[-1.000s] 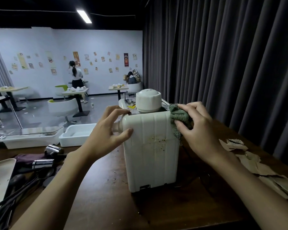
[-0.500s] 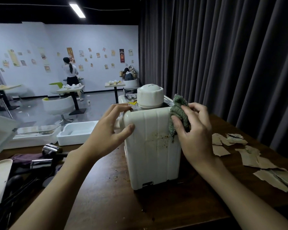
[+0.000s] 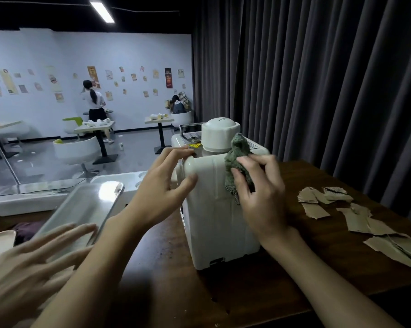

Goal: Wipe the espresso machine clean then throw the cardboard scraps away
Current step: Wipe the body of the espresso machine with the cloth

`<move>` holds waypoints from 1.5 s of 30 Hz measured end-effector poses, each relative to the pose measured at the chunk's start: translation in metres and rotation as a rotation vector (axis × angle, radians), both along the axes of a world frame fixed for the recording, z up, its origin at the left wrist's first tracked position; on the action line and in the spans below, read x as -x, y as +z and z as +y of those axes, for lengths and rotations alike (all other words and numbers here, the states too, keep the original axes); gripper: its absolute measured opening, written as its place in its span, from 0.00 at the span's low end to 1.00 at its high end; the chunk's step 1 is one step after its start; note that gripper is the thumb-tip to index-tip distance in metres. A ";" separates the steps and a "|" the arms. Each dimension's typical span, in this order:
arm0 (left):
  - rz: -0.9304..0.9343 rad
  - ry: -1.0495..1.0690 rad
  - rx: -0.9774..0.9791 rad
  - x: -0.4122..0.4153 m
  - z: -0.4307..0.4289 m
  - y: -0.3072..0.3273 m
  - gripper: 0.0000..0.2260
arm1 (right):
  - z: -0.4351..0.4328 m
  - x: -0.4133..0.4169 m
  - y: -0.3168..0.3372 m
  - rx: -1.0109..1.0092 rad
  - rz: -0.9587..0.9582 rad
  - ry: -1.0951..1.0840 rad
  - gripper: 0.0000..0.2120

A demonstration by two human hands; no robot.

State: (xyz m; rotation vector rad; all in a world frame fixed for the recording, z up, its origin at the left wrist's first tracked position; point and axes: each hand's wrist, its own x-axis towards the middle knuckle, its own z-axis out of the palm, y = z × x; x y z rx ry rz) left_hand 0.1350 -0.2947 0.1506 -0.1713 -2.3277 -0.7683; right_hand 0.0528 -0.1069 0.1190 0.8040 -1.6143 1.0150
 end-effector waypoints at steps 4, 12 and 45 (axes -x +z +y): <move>0.003 0.065 0.058 -0.001 0.004 0.004 0.19 | 0.010 0.006 -0.003 0.029 -0.010 -0.042 0.10; 0.001 0.209 0.138 0.001 0.027 0.007 0.21 | -0.016 -0.008 -0.009 0.186 -0.123 -0.050 0.14; -0.024 0.155 -0.041 0.001 0.036 0.015 0.15 | -0.018 -0.007 -0.011 -0.021 0.002 0.009 0.15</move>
